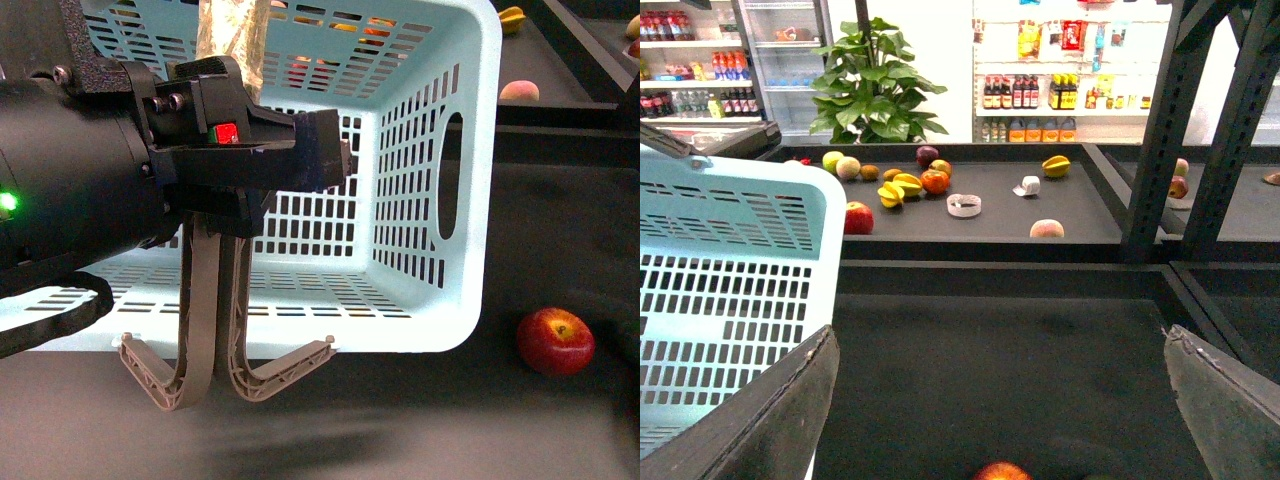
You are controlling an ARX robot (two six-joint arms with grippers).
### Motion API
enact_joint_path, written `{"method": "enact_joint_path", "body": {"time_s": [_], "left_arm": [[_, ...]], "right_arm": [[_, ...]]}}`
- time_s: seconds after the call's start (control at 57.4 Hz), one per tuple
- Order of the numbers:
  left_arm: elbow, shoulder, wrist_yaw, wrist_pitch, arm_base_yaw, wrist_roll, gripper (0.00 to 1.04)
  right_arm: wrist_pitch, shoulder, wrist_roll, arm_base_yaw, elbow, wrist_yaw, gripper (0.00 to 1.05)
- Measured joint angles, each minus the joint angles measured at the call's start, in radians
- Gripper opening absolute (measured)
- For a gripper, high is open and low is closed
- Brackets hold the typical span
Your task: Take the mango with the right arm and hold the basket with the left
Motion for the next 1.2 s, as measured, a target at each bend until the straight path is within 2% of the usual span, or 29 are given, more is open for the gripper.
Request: {"method": "enact_joint_path", "body": {"time_s": [0.052,0.087,0.209,0.296,0.383,0.523,0.784,0.941,1.203], "left_arm": [[0.0,0.0,0.0,0.0,0.0,0.0,0.08],[0.0,0.0,0.0,0.0,0.0,0.0,0.08],[0.0,0.0,0.0,0.0,0.0,0.001,0.08],[0.0,0.0,0.001,0.0,0.0,0.0,0.08],[0.0,0.0,0.001,0.0,0.0,0.001,0.08],[0.0,0.0,0.0,0.0,0.0,0.0,0.08],[0.0,0.0,0.0,0.0,0.0,0.001,0.08],[0.0,0.0,0.0,0.0,0.0,0.001,0.08],[0.0,0.0,0.0,0.0,0.0,0.001,0.08]], "right_arm": [[0.08,0.058,-0.063,-0.008,0.0,0.079,0.97],[0.128,0.103,-0.098,-0.032,0.0,0.087,0.97],[0.339,0.335,-0.169,-0.142,0.0,0.014,0.97],[0.549,0.586,-0.191,-0.227,0.0,-0.05,0.97],[0.705,0.798,-0.203,-0.272,0.0,-0.092,0.97],[0.861,1.137,-0.217,-0.312,0.024,-0.153,0.97],[1.174,1.723,-0.23,-0.358,0.117,-0.158,0.97],[1.303,2.031,-0.217,-0.385,0.2,-0.13,0.97],[1.3,2.317,-0.181,-0.412,0.345,-0.111,0.97]]}}
